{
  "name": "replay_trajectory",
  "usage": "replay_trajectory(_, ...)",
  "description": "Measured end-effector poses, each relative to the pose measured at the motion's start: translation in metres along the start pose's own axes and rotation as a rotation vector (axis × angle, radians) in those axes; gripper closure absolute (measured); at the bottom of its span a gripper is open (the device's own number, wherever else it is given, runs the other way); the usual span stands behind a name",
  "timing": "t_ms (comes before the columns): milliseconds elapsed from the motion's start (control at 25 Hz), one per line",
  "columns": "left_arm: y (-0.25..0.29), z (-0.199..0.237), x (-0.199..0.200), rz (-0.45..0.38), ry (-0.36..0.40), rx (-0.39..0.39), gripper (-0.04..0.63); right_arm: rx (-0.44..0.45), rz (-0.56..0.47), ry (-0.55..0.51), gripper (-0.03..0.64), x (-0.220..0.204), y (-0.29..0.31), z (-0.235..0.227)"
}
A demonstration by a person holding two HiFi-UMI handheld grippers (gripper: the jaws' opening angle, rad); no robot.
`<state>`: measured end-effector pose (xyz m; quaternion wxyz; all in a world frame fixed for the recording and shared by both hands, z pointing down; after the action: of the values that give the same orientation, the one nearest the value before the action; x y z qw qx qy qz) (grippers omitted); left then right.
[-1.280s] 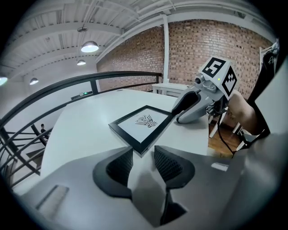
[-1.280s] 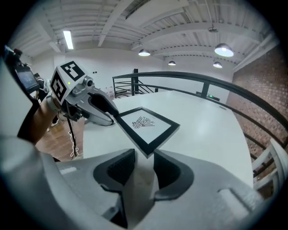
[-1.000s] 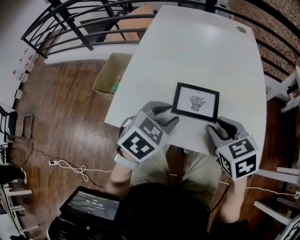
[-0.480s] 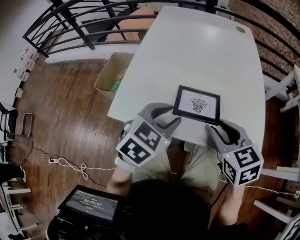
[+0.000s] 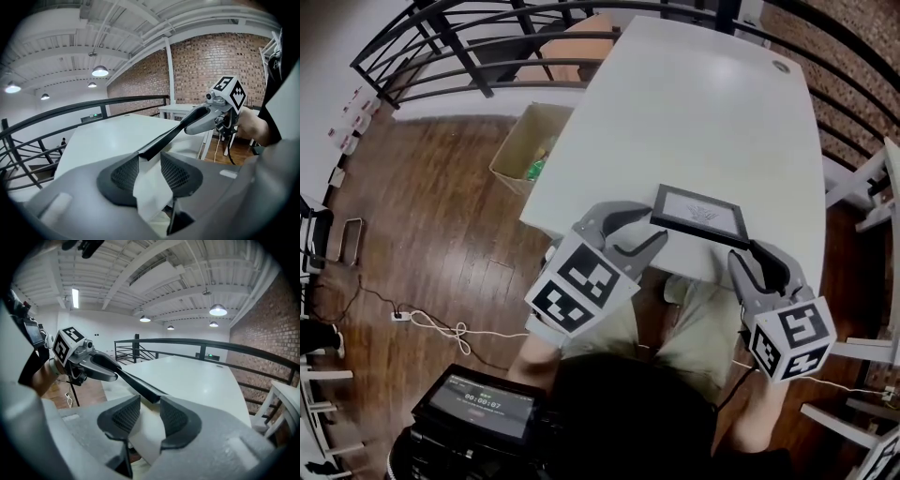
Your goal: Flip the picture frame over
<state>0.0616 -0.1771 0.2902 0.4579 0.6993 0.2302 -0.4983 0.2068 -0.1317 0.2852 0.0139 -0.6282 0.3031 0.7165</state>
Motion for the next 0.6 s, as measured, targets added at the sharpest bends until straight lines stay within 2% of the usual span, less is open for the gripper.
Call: replay_trajectory(600, -0.021, -0.013, 0.031, -0.094, 0.025, 0.020, 0.430, -0.048, -0.052, -0.043, 0.494, 0.025, -0.031, 0.008)
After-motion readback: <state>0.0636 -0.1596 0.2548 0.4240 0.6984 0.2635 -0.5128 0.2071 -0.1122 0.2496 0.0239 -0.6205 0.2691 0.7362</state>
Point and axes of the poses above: the fingertips, and each gripper's own axes: y forward along the fingers, z to its left, x out of its top, the point moved 3 cm from there along -y, backward along the fingers, and after that the axes turned 5 degrees about -z, right-handed, at the moved point
